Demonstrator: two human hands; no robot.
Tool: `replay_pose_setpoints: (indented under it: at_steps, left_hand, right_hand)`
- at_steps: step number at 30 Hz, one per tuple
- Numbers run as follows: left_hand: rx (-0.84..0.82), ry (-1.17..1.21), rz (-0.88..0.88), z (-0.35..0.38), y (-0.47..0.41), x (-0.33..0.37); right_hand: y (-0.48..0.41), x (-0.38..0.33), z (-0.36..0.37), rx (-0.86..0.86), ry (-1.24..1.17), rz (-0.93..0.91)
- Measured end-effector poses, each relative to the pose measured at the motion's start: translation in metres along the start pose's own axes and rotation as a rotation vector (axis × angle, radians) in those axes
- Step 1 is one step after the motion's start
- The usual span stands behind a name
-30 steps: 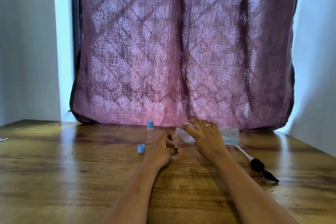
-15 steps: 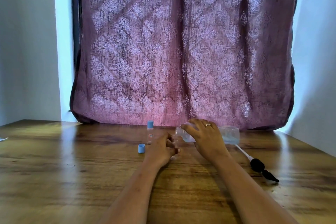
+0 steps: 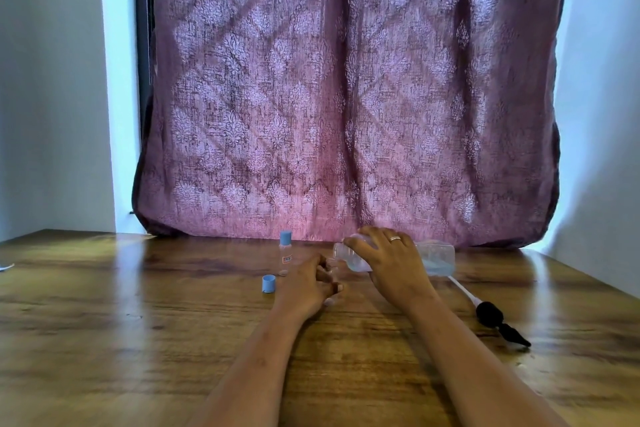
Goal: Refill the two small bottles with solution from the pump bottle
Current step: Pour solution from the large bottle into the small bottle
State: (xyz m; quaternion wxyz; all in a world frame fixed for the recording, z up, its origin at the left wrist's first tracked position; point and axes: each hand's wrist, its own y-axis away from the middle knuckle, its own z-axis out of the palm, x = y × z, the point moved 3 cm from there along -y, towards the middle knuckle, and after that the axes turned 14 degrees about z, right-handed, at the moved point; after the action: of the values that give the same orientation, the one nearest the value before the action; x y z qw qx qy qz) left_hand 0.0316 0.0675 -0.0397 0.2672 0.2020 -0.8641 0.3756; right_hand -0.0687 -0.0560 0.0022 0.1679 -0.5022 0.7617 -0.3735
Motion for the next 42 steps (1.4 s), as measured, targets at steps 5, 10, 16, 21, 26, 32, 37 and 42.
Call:
replay_pose_setpoints:
  at_steps: [5, 10, 16, 21, 26, 32, 37, 42]
  left_hand:
    - [-0.009, -0.005, -0.001, 0.0001, -0.0003, -0.001]
    - [-0.007, -0.003, -0.006, 0.0001, -0.001, -0.0013]
    - [0.001, 0.009, -0.007, 0.0006, -0.0012, -0.0023]
    - [0.003, 0.03, -0.011, 0.0001, -0.0012, -0.0026]
    - [-0.004, -0.005, 0.002, 0.0002, -0.0016, -0.0015]
    - [0.001, -0.029, 0.005, 0.0001, -0.0019, -0.0018]
    - [0.006, -0.022, 0.01, 0.0003, -0.0018, -0.002]
    - [-0.001, -0.017, 0.011, 0.0009, -0.0015, -0.0017]
  right_hand:
    - [-0.0001, 0.0, -0.0002, -0.003, -0.003, 0.002]
    - [-0.0006, -0.0001, 0.0003, -0.007, 0.003, 0.001]
    - [-0.0007, 0.001, 0.0016, -0.008, -0.013, 0.006]
    - [-0.0011, 0.001, 0.0019, -0.014, -0.008, 0.002]
    - [-0.0006, 0.001, 0.0009, -0.012, -0.006, 0.003]
    - [-0.0007, 0.0011, 0.0017, -0.027, -0.002, 0.001]
    - [-0.0008, 0.0008, 0.0007, -0.019, -0.009, 0.01]
    - [-0.0007, 0.0009, 0.0007, -0.022, -0.026, 0.013]
